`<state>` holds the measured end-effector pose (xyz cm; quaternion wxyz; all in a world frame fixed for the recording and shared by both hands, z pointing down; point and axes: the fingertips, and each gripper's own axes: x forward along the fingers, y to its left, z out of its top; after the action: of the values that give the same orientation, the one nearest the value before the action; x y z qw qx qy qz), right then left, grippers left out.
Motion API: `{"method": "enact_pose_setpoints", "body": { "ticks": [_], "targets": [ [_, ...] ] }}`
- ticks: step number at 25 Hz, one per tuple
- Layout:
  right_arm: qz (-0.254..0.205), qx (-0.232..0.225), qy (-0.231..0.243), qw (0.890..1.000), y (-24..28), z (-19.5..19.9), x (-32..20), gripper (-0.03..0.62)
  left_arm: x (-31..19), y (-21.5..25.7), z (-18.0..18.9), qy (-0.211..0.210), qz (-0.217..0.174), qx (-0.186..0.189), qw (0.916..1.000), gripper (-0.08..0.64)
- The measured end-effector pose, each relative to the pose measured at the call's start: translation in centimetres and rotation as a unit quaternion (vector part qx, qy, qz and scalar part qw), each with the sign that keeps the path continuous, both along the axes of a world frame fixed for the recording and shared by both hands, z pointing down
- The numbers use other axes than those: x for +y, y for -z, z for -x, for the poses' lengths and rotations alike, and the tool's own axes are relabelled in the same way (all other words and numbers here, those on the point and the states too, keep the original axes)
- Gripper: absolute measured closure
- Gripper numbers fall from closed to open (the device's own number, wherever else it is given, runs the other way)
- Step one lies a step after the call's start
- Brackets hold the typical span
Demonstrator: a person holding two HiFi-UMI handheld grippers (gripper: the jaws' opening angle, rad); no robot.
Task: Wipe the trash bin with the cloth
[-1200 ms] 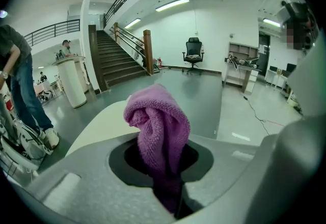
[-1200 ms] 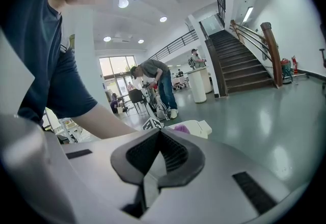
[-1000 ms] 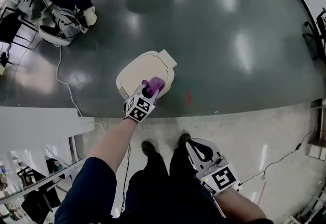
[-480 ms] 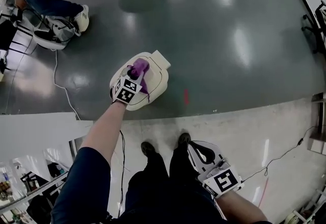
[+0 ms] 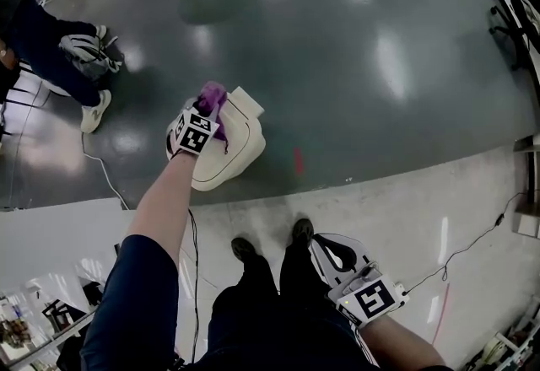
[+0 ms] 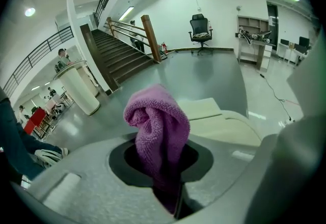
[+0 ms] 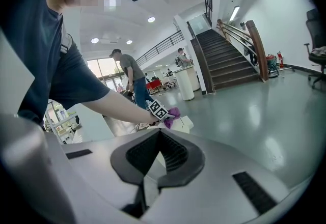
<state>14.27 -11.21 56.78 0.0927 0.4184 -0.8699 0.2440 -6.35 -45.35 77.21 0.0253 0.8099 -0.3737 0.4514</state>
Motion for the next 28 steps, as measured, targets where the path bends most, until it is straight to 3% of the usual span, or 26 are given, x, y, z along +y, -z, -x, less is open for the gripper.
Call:
{"method": "enact_pose_setpoints", "body": {
  "ticks": [5, 12, 18, 22, 28],
  "targets": [
    [-0.001, -0.004, -0.007, 1.000, 0.3, -1.1, 0.2, 0.581, 0.6, 0.0, -2.4, -0.008, 0.009, 0.003, 0.9999, 0.492],
    [-0.021, -0.006, -0.003, 1.000, 1.8, -1.8, 0.4, 0.581, 5.9, -0.6, -6.7, -0.017, 0.029, 0.045, 0.9984, 0.492],
    [-0.029, 0.002, -0.003, 1.000, 3.4, -3.7, 1.4, 0.581, 14.4, -1.7, -12.0, -0.086, 0.075, 0.037, 0.9928, 0.492],
    [-0.031, 0.007, 0.000, 0.999, 5.7, -0.8, 2.2, 0.581, 20.2, 0.4, -11.0, -0.112, 0.101, 0.064, 0.9865, 0.492],
    [-0.058, 0.005, 0.046, 0.997, 7.6, 2.0, 1.8, 0.581, 25.6, 7.1, -8.3, -0.096, 0.080, 0.137, 0.9827, 0.492]
  ]
}}
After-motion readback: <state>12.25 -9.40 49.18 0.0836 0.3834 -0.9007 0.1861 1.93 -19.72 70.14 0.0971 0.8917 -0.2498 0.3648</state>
